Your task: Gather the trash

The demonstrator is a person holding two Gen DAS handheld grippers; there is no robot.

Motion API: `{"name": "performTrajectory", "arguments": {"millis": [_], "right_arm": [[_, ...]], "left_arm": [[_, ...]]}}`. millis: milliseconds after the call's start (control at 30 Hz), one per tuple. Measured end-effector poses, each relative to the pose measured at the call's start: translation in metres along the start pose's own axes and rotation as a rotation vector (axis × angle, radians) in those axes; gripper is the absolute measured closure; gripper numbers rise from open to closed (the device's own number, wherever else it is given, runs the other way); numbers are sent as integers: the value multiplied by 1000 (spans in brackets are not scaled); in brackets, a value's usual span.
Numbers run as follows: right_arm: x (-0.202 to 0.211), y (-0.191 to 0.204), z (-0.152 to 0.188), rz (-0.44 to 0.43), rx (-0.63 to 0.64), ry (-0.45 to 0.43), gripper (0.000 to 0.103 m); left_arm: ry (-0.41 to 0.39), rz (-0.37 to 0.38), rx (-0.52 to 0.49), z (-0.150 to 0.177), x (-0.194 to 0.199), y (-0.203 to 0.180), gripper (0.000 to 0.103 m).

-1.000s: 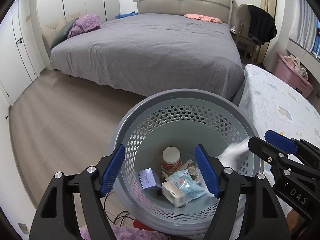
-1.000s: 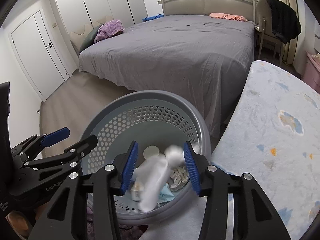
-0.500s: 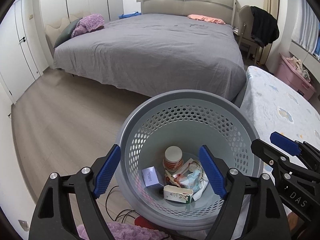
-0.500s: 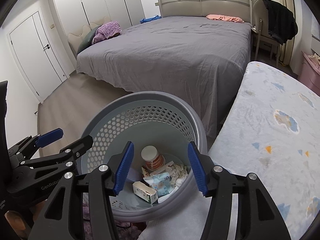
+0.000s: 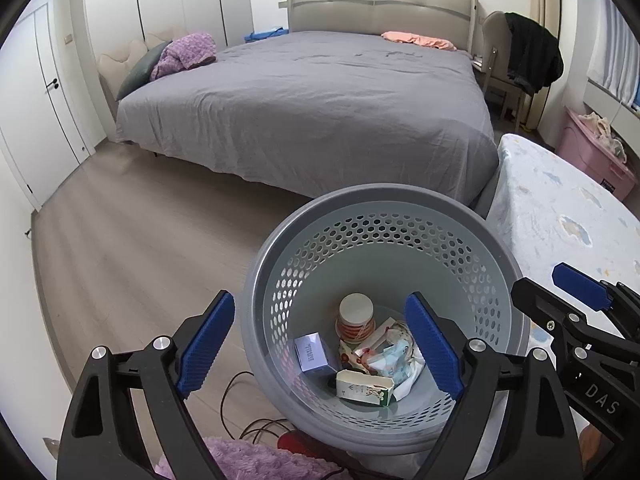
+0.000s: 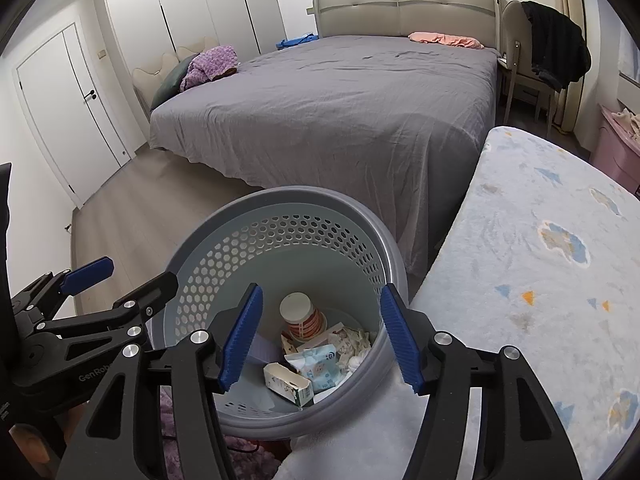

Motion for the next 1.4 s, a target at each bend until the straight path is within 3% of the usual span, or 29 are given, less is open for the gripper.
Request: {"name": "performTrajectory", "arguments": {"millis": [567,1400], "right_arm": [[9,-2,0,10,-5,-15,39],[15,-5,1,12,-12,-20,37]], "left_arm": [[-17,-13,-4,-2,11,1,8],[-13,-24,8,-1,16,7,6]]}}
Point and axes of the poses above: each gripper's, at about its wrist camera, not at the fingertips, and x roughly against the way its jaws point, y to its left, z to its underside, the point moved 8 cm from there along -x, roughly the way its jaws point, and after that the axes turned 7 degrees about y, right-handed, at the moved point
